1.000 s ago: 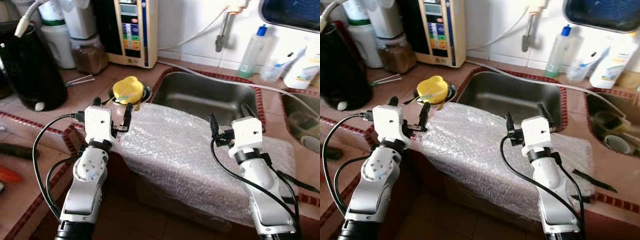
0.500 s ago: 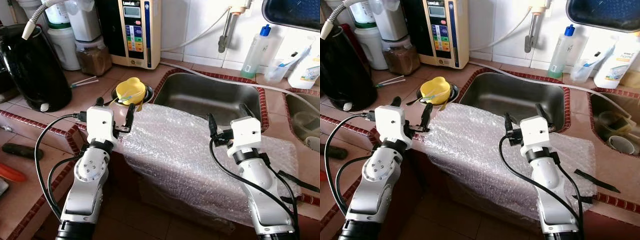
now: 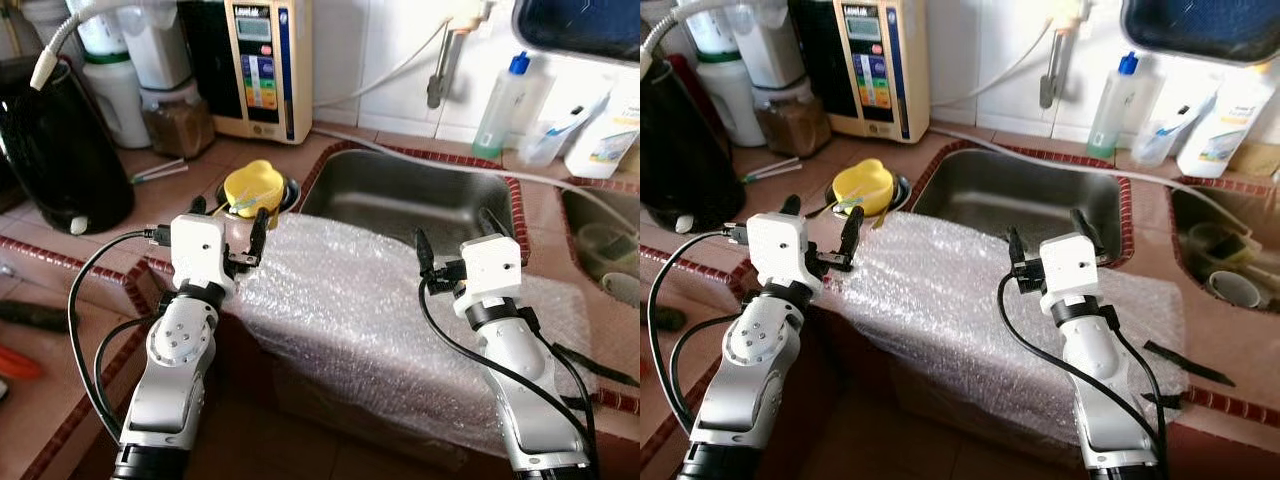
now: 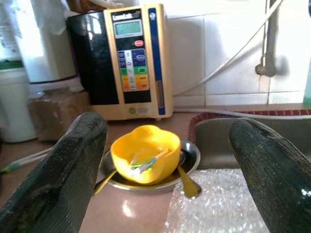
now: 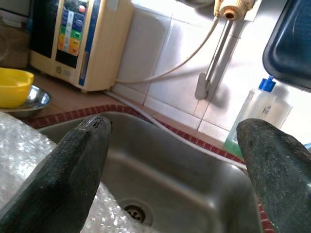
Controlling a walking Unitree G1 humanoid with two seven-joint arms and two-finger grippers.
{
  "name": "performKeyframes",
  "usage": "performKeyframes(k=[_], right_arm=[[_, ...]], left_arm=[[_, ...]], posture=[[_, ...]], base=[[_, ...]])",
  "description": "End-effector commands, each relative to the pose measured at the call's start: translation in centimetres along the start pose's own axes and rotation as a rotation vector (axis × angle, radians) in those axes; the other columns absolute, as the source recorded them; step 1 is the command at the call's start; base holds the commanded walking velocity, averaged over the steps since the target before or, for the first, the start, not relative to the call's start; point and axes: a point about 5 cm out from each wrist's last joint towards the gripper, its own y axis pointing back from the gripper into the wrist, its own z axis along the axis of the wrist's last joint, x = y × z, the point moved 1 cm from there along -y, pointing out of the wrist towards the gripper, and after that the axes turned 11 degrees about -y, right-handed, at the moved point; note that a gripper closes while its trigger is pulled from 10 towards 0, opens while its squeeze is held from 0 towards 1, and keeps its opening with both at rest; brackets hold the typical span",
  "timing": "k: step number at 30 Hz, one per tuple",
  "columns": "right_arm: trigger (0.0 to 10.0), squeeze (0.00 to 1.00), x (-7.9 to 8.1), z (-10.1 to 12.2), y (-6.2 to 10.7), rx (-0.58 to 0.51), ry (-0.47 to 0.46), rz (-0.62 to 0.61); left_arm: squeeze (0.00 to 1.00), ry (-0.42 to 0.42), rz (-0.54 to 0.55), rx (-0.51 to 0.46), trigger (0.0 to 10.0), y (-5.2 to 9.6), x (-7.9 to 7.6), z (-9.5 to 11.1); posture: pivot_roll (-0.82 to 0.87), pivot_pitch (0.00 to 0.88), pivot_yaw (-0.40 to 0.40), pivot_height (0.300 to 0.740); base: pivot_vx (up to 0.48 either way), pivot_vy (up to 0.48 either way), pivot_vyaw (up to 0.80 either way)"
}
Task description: Kitchen organization
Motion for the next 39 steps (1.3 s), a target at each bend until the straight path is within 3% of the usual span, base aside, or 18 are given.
performKeyframes(k=[1, 39], right_arm=[[10.0, 0.0, 0.03, 0.13, -0.1, -0.005, 0.007, 0.014], [10.0, 0.0, 0.69, -0.21, 0.09, 0.005, -0.016, 0.043]], left_arm=[[0.0, 0.0, -0.008, -0.002, 10.0, -0.05, 0.02, 0.02], [0.0, -0.003, -0.025, 0.004, 10.0, 0.06, -0.13, -0.12]], posture=[[0.06, 0.0, 0.005, 0.74], [0.06, 0.0, 0.013, 0.74]], base=[[0.274, 0.0, 0.0], [0.322, 0.0, 0.0]])
